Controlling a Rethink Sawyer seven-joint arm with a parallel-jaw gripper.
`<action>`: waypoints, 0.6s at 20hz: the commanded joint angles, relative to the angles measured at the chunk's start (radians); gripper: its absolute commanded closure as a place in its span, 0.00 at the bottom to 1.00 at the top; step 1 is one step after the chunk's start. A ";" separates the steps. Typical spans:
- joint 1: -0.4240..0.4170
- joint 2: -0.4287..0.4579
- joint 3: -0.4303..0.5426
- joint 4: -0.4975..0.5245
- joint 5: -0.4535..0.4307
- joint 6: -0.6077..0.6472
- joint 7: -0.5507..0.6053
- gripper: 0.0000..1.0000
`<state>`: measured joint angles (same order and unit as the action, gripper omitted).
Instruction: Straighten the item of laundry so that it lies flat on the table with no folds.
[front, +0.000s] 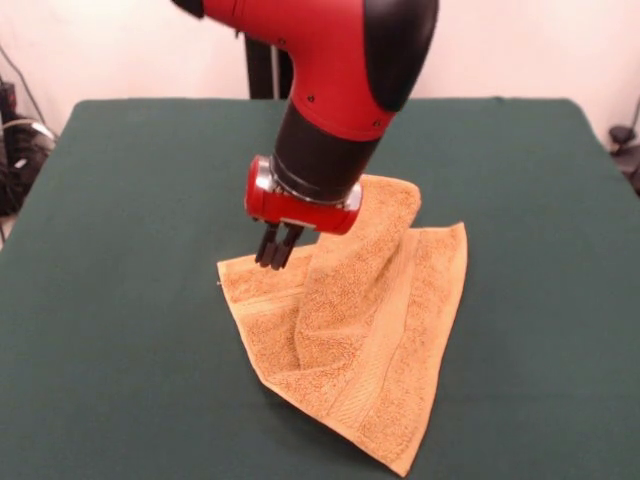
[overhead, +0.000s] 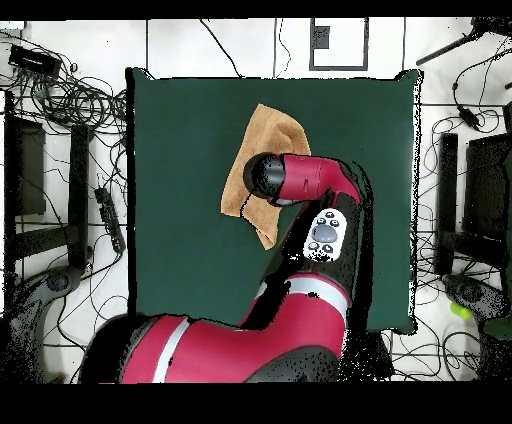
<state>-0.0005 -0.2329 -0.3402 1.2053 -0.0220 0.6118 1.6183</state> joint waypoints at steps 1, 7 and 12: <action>-0.012 0.141 0.120 0.050 -0.045 -0.121 0.112 1.00; -0.027 0.172 0.122 0.077 -0.033 -0.238 0.161 1.00; -0.036 0.182 0.124 0.081 -0.026 -0.248 0.163 1.00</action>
<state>-0.0168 -0.1811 -0.3402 1.2118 -0.0330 0.4996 1.6183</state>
